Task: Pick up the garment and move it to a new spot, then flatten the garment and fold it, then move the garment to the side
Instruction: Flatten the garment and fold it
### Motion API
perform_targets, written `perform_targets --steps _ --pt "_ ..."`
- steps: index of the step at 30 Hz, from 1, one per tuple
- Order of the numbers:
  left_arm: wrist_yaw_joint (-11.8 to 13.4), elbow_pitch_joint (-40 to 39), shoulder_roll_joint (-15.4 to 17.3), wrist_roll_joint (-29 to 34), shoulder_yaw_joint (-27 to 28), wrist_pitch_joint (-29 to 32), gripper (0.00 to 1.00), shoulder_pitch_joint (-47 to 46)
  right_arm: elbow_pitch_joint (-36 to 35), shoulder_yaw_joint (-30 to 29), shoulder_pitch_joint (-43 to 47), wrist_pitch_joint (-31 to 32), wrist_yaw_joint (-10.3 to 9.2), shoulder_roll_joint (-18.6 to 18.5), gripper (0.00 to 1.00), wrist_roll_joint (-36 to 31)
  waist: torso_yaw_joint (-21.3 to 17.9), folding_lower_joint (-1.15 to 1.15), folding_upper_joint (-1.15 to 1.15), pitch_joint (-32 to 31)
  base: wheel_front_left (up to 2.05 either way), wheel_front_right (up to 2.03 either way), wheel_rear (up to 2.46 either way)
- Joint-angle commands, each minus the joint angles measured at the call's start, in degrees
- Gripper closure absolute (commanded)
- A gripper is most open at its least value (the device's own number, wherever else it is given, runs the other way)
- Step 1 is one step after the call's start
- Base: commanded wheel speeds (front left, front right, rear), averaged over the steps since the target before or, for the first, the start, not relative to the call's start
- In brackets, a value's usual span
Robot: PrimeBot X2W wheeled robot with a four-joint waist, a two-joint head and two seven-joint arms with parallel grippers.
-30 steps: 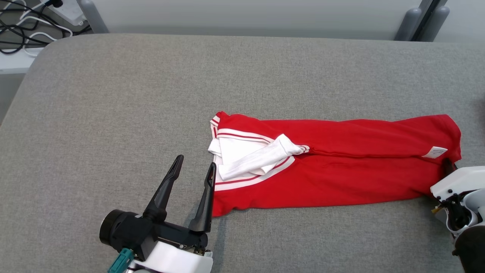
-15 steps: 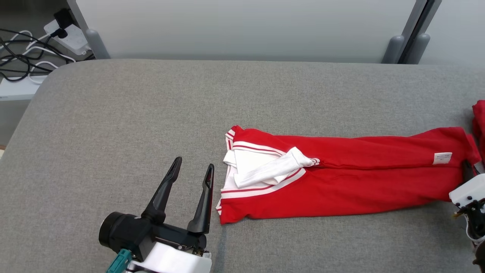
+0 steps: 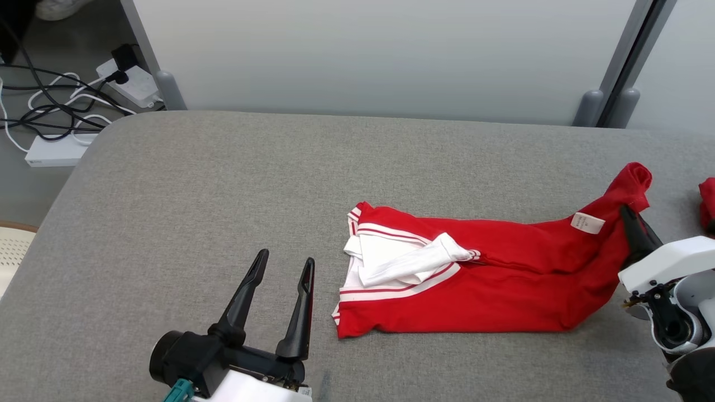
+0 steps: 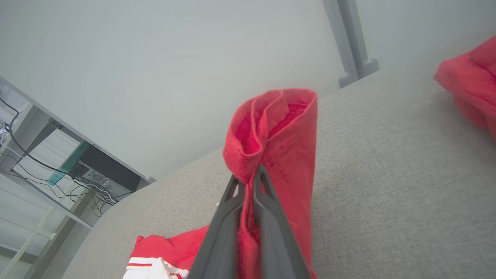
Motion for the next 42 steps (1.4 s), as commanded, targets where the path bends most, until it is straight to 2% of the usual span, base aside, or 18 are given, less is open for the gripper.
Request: perform_targets --steps 1,9,18,25,29,31,35,42 --pt "0.45 -1.67 -0.02 -0.36 1.93 -0.58 0.0 -0.7 -3.12 1.47 0.64 0.34 0.01 -0.58 1.0 0.63 0.78 0.0 0.0 -0.56 0.0 0.0 0.0" --pt "0.5 -1.74 -0.02 -0.74 1.87 -0.58 0.0 -0.04 -9.49 4.67 2.29 0.74 0.01 2.7 1.0 1.59 3.94 0.0 0.0 -1.4 0.0 0.0 0.0" --pt "0.57 -1.54 -0.02 -0.78 2.57 -0.58 0.0 0.42 -10.96 8.13 1.45 0.56 0.01 7.56 1.0 0.04 7.85 0.0 0.0 -1.32 0.0 0.0 0.0" --pt "0.09 -0.96 -0.02 -0.85 3.83 -0.58 0.0 0.43 -8.4 10.48 -0.08 0.1 0.01 11.67 1.0 -1.04 10.1 0.0 0.0 -1.27 0.0 0.0 0.0" --pt "-0.1 -0.78 -0.02 -0.96 3.78 -0.58 0.0 0.29 -6.19 11.22 -0.69 -0.76 0.01 12.84 1.0 -1.21 11.18 0.0 0.0 -1.0 0.0 0.0 0.0" --pt "-0.2 -0.61 -0.02 -1.14 3.28 -0.58 0.0 0.15 -3.46 11.63 -1.15 -1.02 0.01 13.92 1.0 0.06 12.3 0.0 0.0 -0.61 0.0 0.0 0.0" --pt "-0.18 -0.41 -0.02 -3.57 2.97 -0.58 0.0 0.14 -0.46 12.82 -1.79 -1.54 0.01 14.78 1.0 2.21 13.77 0.0 0.0 0.03 0.0 0.0 0.0" --pt "-0.81 0.15 -0.02 -3.97 3.26 -0.58 0.0 -0.04 3.04 16.04 -3.65 -3.19 0.01 15.28 1.0 5.04 15.25 0.0 0.0 0.84 0.0 0.0 0.0"
